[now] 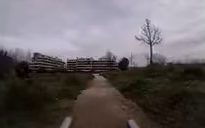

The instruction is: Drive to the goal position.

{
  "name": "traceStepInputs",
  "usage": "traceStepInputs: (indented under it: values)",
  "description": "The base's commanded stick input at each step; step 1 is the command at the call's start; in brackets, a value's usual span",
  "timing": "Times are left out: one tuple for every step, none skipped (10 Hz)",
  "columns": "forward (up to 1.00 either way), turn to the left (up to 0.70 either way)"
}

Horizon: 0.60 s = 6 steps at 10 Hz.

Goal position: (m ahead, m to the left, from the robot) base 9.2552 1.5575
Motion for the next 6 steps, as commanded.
traceStepInputs:
  values:
    - [0.5, 0.0]
    - [0.5, 0.0]
    - [0.5, 0.0]
    - [0.5, 0.0]
    - [0.5, 0.0]
    - [0.5, 0.0]
